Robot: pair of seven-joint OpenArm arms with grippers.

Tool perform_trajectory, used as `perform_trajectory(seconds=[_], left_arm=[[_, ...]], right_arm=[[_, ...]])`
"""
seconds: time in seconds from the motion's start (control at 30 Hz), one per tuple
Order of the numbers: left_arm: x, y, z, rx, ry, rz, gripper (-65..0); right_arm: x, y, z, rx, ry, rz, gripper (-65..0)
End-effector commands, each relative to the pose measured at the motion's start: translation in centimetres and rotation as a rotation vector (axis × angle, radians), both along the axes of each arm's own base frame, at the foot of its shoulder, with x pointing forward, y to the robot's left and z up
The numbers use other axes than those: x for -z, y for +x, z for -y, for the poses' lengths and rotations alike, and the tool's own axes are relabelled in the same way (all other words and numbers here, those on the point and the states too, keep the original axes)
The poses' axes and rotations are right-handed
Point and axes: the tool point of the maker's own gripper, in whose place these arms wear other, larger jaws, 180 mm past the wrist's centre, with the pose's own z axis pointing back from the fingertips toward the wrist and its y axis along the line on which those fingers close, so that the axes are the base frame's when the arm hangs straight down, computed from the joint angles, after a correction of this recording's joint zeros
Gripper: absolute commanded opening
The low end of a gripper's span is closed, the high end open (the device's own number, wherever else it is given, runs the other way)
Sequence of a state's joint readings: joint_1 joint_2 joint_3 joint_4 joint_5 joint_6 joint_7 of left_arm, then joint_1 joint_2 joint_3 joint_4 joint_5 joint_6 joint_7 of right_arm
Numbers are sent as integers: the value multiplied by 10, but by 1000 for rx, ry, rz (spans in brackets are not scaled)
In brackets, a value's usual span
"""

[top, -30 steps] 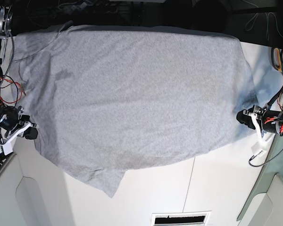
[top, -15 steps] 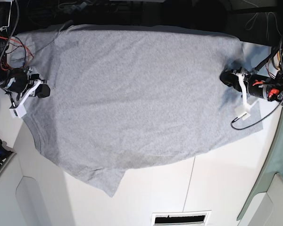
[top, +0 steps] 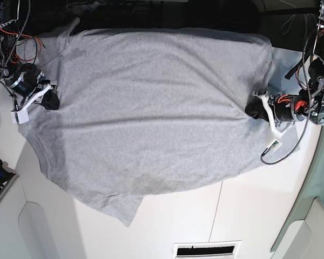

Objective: Layout the t-shirt on the table in an organized manner, then fold the t-shirt properly
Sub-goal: 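Hold the shirt with both grippers and pull it taut across the table, then release both grippers and move them to the shirt's shoulder corners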

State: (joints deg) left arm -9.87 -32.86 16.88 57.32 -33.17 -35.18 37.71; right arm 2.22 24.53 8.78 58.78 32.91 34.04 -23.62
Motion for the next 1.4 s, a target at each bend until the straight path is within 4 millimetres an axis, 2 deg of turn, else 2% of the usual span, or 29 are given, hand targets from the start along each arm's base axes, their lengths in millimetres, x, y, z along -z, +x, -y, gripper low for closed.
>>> perform_trajectory(seconds=[0.0, 0.13, 0.27, 0.43, 0.63, 0.8, 0.93, 1.03, 1.2, 1.37], left_arm=[[23, -24, -34, -11, 203, -120, -559], [19, 13, -34, -73, 228, -66, -560], [7, 50, -30, -103, 232, -13, -559], [-11, 89, -20, -117, 223, 33, -559], [-44, 123, -19, -140, 195, 79, -559], [-87, 139, -7, -129, 49, 127, -559], [-118, 141, -18, -108, -5, 191, -559], [-128, 129, -24, -63, -28, 194, -559], [-116, 93, -39, -42, -19, 137, -559], [-95, 52, -60, -88, -24, 65, -558]], right_arm=[[3, 4, 14, 14, -58, -24, -650], [-1, 25, 19, 17, -84, -7, -650], [-14, 56, 25, 36, -98, 39, -650], [-27, 84, 31, 67, -89, 63, -650], [-47, 106, 33, 74, -86, 112, -650], [-69, 115, 35, 72, -91, 164, -650], [-88, 118, 32, 60, -73, 167, -650], [-96, 116, 24, 37, -38, 145, -650], [-99, 102, 16, -8, -56, 140, -650], [-81, 65, 18, -10, -73, 97, -650]])
